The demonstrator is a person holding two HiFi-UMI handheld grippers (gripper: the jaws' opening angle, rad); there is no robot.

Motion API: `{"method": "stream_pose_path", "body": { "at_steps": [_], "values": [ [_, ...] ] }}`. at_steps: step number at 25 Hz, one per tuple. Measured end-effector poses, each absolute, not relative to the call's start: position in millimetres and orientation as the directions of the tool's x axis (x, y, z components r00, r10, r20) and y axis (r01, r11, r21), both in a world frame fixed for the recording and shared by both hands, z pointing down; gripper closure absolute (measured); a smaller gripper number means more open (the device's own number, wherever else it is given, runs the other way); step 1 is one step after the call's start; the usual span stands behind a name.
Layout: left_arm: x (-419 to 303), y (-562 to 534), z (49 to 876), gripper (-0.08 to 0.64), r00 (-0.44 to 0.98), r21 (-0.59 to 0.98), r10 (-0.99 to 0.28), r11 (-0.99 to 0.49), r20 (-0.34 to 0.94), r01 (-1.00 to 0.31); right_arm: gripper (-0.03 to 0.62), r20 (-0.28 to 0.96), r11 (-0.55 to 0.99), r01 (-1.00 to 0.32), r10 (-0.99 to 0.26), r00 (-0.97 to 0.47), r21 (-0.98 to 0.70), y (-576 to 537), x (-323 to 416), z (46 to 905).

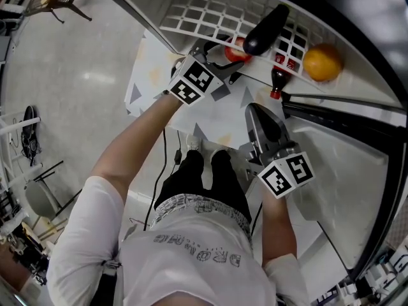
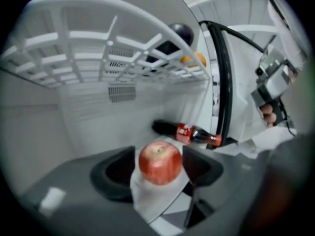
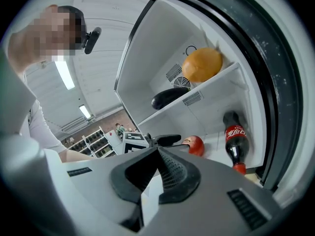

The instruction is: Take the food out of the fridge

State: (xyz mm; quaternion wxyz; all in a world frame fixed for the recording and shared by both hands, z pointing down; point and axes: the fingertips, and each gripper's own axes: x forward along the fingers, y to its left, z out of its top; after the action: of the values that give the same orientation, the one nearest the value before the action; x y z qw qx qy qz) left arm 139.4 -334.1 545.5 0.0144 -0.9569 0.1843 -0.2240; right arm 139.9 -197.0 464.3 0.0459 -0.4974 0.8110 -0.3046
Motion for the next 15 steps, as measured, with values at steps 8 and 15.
{"method": "stream_pose_path", "body": {
  "at_steps": [8, 15],
  "values": [
    [149.5, -335.5, 565.2, 0.225, 0.825, -0.073, -0.32, -0.943, 0.466, -0.324, 0.603, 0.239, 0.308, -0.785, -0.837, -0.492, -0.537, -198.0, 141.3, 467.8],
    [153.4, -338.0, 565.4, 0.227, 0.823, -0.087, -0.329, -0.941, 0.462, -0.327, 0.603, 0.244, 0.302, -0.789, -0.839, -0.486, -0.535, -198.9, 140.4, 468.9]
  ]
}}
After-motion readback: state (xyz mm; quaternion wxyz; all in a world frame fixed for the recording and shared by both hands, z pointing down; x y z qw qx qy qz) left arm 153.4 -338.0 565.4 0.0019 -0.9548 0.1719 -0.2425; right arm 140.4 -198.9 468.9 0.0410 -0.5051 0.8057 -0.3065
